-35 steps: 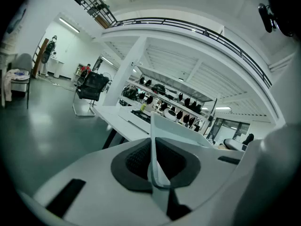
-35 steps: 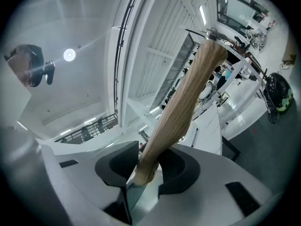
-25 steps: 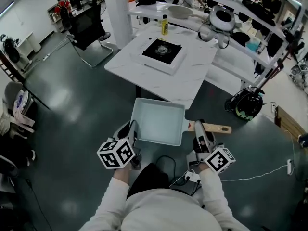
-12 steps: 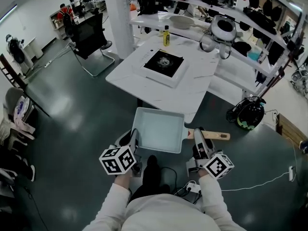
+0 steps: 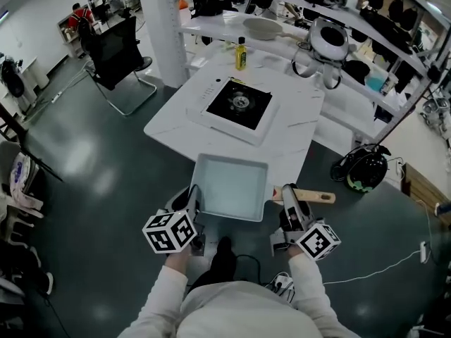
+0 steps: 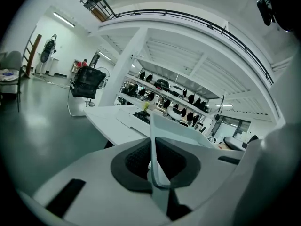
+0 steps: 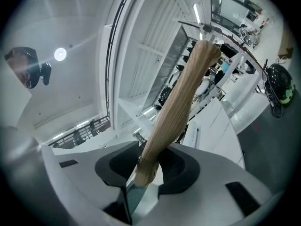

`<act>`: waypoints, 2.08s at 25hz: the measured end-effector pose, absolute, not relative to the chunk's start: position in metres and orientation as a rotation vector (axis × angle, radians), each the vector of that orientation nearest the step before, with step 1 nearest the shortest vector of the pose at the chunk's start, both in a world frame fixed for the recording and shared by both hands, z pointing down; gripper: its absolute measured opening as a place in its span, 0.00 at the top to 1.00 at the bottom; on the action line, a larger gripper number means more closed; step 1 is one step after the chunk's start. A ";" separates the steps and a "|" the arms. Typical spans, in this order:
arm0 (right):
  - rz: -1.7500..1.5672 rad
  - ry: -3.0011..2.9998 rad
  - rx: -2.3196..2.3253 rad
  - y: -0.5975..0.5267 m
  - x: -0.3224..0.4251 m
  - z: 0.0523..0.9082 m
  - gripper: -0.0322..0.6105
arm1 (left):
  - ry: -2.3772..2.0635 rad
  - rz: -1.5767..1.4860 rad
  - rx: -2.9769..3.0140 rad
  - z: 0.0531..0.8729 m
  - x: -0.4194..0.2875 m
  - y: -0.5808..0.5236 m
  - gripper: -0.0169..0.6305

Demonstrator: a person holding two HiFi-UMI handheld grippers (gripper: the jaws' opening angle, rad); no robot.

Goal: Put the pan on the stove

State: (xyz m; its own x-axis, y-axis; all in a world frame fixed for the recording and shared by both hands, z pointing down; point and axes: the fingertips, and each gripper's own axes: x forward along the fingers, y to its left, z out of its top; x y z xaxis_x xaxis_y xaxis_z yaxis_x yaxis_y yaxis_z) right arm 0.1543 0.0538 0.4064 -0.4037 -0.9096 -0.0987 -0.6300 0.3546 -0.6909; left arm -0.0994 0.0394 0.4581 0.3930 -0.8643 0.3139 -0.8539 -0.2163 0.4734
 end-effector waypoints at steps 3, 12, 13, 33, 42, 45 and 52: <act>-0.788 2.137 -1.363 0.024 0.146 0.409 0.73 | -1.441 -0.010 2.082 0.462 -0.108 0.005 0.91; -0.810 2.064 -1.454 -0.045 0.134 0.423 0.73 | -1.366 0.003 2.125 0.469 -0.119 -0.082 0.91; -0.802 2.062 -1.460 -0.050 0.133 0.422 0.73 | -1.358 0.003 2.131 0.469 -0.120 -0.088 0.91; -0.820 2.006 -1.501 -0.124 0.133 0.424 0.73 | -1.317 0.008 2.166 0.467 -0.120 -0.170 0.91; -0.844 2.007 -1.493 -0.170 0.143 0.428 0.73 | -1.319 0.034 2.167 0.468 -0.109 -0.216 0.91; -0.847 2.013 -1.481 -0.190 0.149 0.430 0.73 | -1.321 0.041 2.160 0.472 -0.102 -0.234 0.91; -0.867 2.022 -1.485 -0.233 0.165 0.437 0.73 | -1.333 0.068 2.155 0.477 -0.087 -0.274 0.91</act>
